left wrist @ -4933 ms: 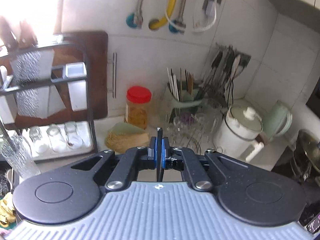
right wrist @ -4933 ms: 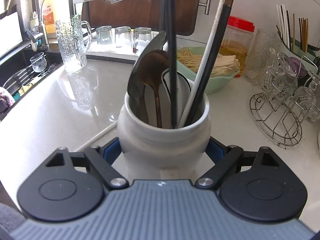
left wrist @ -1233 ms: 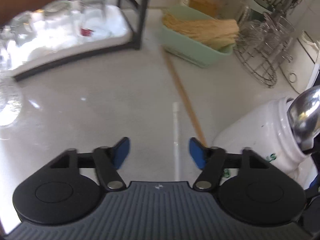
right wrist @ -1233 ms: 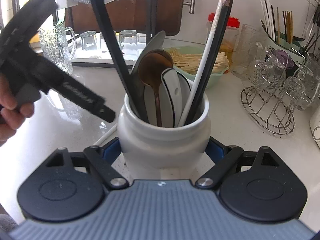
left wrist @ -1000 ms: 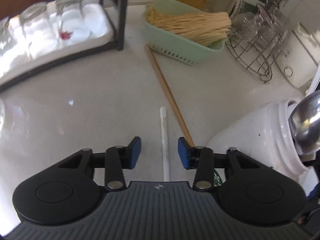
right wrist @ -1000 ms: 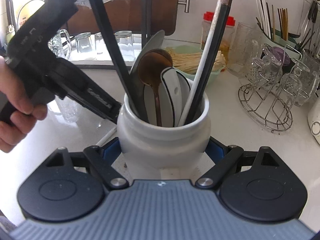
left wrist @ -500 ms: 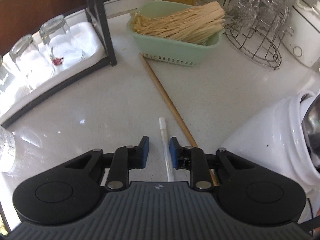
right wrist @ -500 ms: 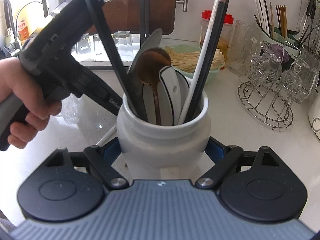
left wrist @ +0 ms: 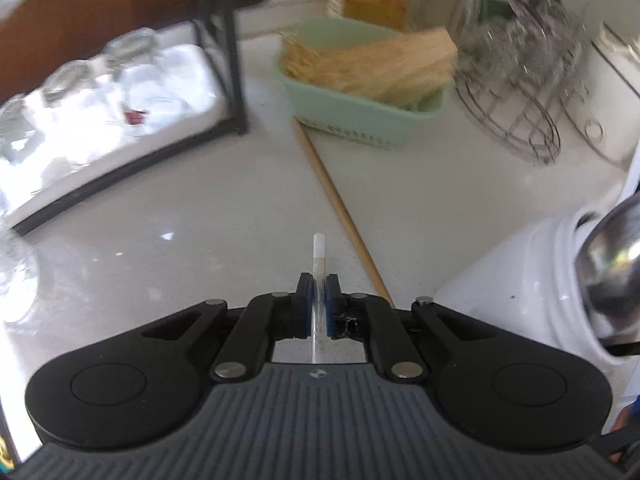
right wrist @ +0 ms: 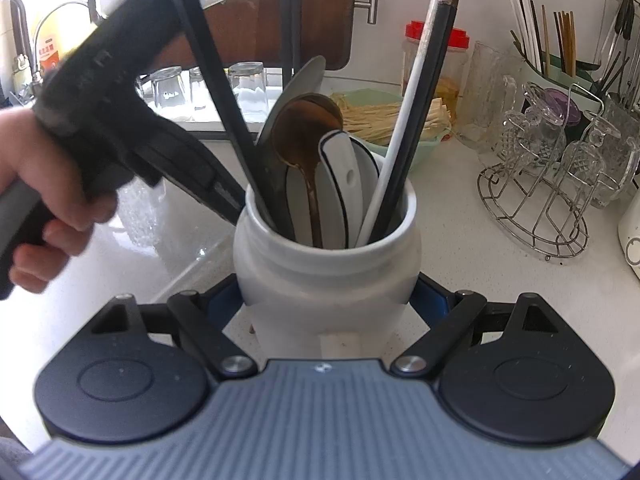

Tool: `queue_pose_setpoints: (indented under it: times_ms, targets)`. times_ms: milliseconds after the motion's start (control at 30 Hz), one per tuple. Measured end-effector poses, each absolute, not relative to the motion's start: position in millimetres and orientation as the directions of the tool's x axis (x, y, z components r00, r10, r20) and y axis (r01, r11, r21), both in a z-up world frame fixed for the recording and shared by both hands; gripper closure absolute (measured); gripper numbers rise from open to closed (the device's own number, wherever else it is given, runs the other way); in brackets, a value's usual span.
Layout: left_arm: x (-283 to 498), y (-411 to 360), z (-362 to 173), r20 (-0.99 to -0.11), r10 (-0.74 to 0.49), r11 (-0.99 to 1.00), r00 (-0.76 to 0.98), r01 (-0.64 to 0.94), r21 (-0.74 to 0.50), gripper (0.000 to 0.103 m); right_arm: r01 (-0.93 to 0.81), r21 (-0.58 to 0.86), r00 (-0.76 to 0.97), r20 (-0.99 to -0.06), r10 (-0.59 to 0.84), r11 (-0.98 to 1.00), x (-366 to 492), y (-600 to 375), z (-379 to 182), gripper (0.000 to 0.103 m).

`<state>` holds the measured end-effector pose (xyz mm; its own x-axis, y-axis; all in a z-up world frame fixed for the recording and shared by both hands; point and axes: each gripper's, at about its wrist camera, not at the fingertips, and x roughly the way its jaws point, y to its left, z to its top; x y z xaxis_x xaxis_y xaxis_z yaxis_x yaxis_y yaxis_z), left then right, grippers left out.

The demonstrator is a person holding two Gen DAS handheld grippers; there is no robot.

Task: Organize utensils
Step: 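Lift the white chopstick with the left gripper and carry it over the mug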

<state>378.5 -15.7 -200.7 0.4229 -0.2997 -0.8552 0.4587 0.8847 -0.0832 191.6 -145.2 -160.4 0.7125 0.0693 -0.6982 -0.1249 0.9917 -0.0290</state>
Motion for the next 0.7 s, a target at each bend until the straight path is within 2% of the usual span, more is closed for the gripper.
queue_pose_setpoints:
  times_ms: [367, 700]
  targets:
    - [347, 32, -134, -0.769, -0.292, 0.951, 0.568, 0.26, -0.17, 0.096, -0.207, -0.04, 0.697, -0.708, 0.119, 0.977, 194, -150, -164, 0.012]
    - [293, 48, -86, -0.686, -0.352, 0.936, 0.637, 0.235, -0.262, 0.096, -0.24, -0.051, 0.682, -0.72, 0.131, 0.97, 197, -149, -162, 0.012]
